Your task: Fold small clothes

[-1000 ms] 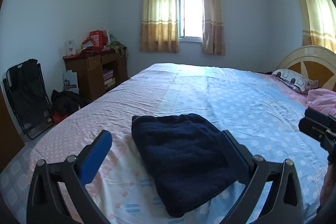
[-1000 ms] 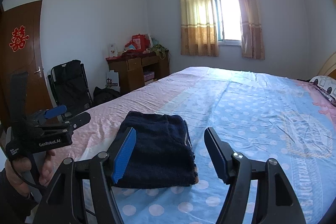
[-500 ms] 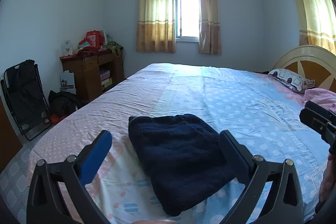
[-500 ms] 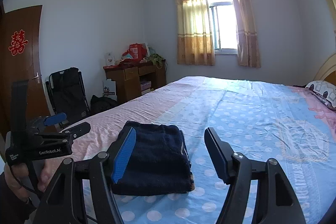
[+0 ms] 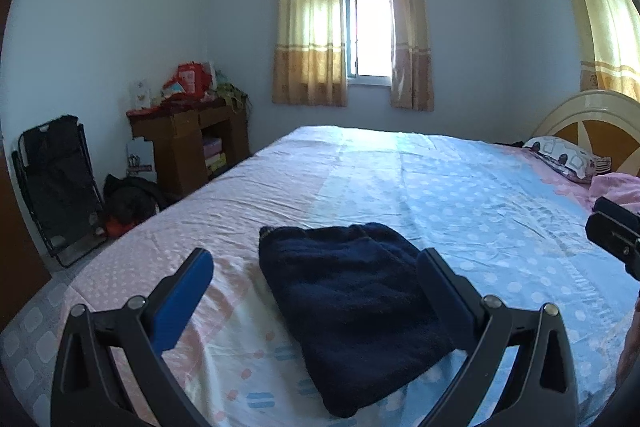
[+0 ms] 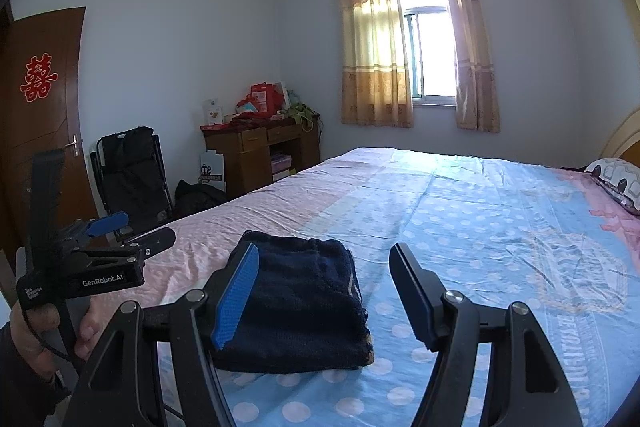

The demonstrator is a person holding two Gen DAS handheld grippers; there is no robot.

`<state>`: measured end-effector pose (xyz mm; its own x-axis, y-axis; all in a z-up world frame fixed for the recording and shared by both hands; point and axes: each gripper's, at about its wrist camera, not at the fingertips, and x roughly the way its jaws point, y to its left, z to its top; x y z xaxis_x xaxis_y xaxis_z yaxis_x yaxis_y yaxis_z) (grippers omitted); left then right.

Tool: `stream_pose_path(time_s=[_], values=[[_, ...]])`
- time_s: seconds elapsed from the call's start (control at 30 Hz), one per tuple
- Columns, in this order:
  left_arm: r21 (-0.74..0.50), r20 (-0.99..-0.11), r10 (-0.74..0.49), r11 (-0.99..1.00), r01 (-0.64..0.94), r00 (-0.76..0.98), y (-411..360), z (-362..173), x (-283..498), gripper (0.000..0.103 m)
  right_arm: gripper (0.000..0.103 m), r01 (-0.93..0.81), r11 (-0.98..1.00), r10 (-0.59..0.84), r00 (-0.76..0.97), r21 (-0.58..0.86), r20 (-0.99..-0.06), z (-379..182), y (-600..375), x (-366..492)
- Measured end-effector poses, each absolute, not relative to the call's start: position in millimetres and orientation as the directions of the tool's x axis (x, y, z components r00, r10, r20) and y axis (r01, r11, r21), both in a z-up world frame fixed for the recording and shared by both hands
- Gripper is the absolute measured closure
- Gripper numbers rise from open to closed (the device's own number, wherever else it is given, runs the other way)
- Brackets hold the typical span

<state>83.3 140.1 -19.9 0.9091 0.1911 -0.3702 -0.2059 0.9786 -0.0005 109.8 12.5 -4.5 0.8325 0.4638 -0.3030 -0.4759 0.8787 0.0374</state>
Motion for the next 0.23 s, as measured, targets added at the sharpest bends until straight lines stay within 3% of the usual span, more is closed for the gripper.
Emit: stream_pose_path(time_s=[0.23], values=[[0.003, -0.366, 0.194, 0.978, -0.207, 0.91, 137.4, -18.3, 84.7, 0.0, 0.034, -0.478, 0.878, 0.464, 0.827, 0.038, -0.317, -5.9, 14.5, 111.4]])
